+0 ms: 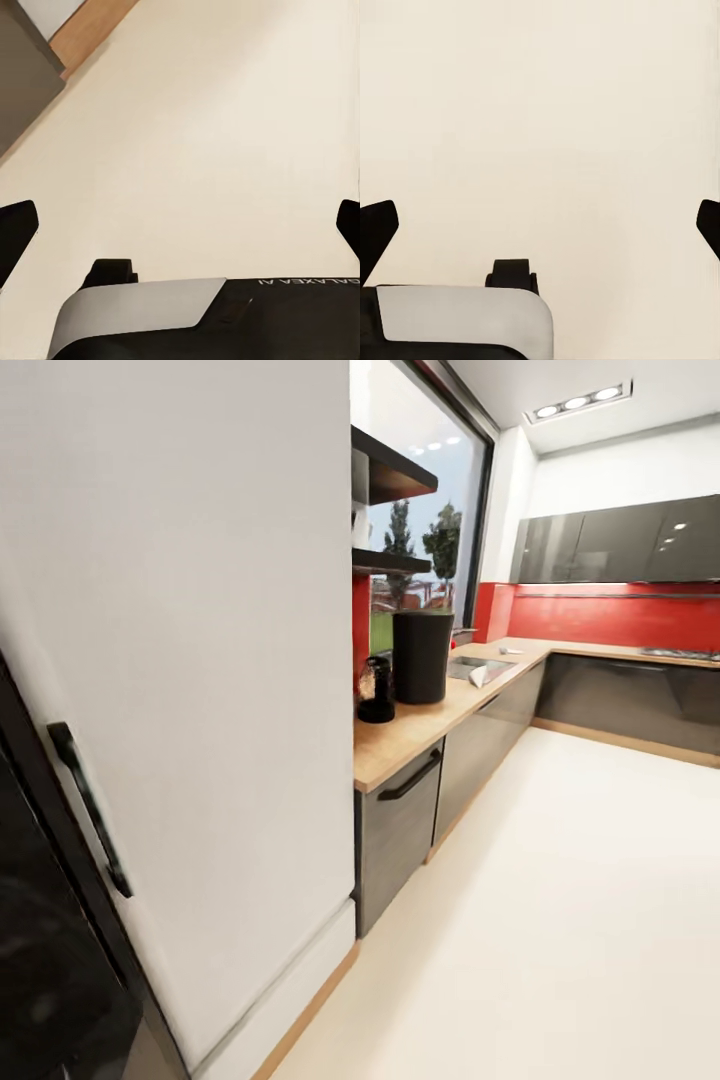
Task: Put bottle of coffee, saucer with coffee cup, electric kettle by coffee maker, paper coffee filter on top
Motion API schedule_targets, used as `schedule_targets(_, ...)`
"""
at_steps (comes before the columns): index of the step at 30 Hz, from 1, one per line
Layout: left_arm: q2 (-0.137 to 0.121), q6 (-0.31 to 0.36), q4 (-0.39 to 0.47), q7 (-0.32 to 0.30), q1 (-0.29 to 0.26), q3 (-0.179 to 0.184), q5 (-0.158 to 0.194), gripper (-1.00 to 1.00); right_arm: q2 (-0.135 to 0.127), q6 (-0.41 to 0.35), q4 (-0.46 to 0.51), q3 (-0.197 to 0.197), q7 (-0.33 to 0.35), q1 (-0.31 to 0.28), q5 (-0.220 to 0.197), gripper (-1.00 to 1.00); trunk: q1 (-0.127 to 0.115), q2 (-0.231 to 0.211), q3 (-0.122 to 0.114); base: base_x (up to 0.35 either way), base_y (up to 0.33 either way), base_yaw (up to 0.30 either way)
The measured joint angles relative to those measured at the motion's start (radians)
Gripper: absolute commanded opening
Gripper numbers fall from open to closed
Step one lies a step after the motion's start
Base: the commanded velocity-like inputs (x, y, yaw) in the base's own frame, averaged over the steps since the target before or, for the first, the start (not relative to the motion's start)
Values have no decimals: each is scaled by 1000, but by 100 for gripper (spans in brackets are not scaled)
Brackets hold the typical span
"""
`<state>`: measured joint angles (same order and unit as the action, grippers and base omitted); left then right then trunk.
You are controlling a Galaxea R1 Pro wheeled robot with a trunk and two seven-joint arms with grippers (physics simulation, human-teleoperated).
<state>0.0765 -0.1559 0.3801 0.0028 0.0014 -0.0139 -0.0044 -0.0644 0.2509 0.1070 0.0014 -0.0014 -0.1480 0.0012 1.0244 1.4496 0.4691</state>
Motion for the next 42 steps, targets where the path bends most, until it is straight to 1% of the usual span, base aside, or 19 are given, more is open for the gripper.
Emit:
schedule_targets(7, 0, 0, 0, 0, 0, 0, 0, 100, 0, 0, 0, 0, 0, 0, 0, 100, 0, 0, 0, 303, -123, -269)
schedule_targets(27, 0, 0, 0, 0, 0, 0, 0, 100, 0, 1, 0, 0, 0, 0, -1, 100, 0, 0, 0, 268, -194, -268)
schedule_targets(32, 0, 0, 0, 0, 0, 0, 0, 100, 0, 0, 0, 0, 0, 0, -2, 100, 0, 0, 0, 266, -197, -101)
schedule_targets(42, 0, 0, 0, 0, 0, 0, 0, 100, -1, 1, 1, 0, 3, 1, -2, 100, 0, 0, 0, 273, -174, -12)
